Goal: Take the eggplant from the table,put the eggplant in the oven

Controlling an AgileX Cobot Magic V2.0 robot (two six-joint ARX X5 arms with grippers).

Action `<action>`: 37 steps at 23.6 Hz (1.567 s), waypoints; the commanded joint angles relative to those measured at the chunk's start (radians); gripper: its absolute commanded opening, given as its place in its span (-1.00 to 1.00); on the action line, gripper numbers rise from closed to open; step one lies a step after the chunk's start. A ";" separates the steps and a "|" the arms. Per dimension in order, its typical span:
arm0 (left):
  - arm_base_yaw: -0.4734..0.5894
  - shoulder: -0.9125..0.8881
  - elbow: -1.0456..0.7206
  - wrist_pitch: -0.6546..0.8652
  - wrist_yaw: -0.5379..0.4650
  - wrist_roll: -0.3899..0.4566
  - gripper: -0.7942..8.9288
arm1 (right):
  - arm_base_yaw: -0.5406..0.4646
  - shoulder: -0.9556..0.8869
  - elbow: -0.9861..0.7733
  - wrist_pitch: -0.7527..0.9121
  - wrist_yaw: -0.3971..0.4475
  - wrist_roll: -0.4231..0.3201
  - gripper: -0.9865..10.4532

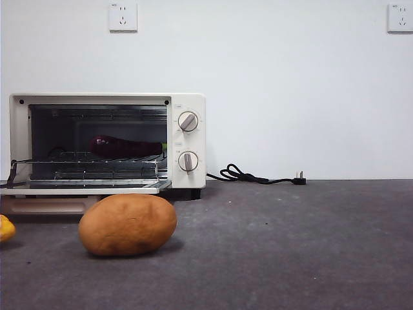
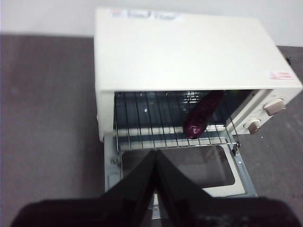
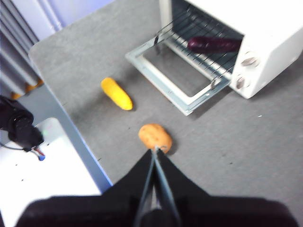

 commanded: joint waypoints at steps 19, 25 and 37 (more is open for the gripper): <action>0.217 0.404 -0.179 0.089 0.180 0.093 -0.85 | 0.002 -0.136 0.003 -0.021 0.245 -0.008 -0.85; 0.259 0.455 -0.401 0.300 0.263 0.075 -0.85 | 0.002 -0.133 0.003 -0.021 0.245 -0.007 -0.85; 0.208 0.571 -0.586 0.572 0.388 0.015 -0.85 | 0.002 -0.134 0.003 -0.022 0.244 0.024 -0.85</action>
